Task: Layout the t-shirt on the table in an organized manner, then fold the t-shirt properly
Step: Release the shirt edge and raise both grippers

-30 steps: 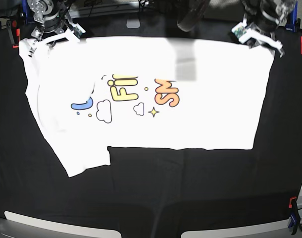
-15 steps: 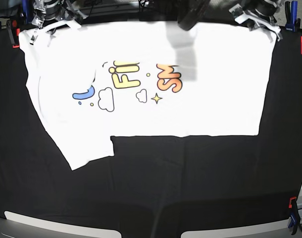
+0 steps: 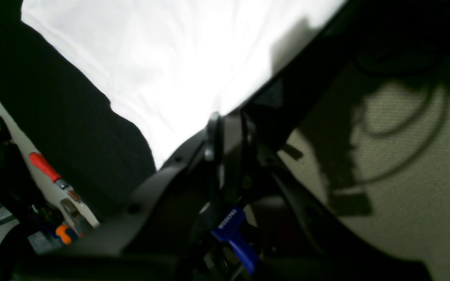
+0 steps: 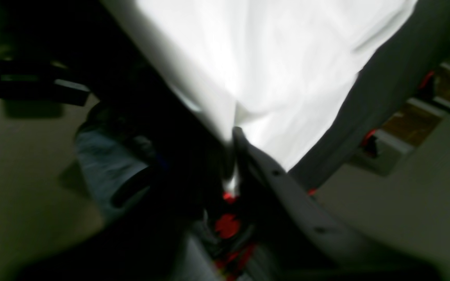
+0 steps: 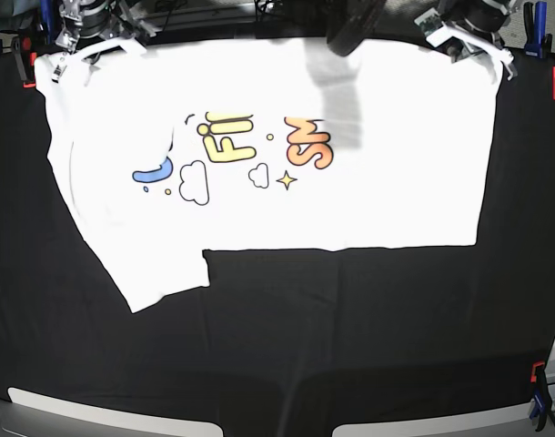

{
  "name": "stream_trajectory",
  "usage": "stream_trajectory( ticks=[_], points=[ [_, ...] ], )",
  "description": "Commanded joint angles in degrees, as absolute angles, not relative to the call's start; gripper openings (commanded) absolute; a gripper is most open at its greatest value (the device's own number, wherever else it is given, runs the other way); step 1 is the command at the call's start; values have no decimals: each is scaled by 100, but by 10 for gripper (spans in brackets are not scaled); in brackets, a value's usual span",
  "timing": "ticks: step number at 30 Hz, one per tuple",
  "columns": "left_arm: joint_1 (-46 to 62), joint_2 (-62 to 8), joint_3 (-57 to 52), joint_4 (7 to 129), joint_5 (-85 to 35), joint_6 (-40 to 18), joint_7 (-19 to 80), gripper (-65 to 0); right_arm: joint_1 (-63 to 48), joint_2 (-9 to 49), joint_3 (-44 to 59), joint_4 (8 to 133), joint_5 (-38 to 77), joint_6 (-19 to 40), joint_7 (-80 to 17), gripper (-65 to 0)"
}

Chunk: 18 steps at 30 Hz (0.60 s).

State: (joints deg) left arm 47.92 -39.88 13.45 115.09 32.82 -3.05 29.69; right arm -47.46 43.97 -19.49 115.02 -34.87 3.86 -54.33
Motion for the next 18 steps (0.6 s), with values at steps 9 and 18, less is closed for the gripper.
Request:
stream_trajectory(
  ticks=[9,18],
  points=[
    [4849,-4049,1323,11592,3293,-242,4158,-429,-4803,4475,-1916,11587,-2958,296,-5551,-352],
    [4965,-4049,1323,11592,3328,-106,5850,-429,-5559,4475,-1916,12064,-3000,283,-5304,-352]
  ],
)
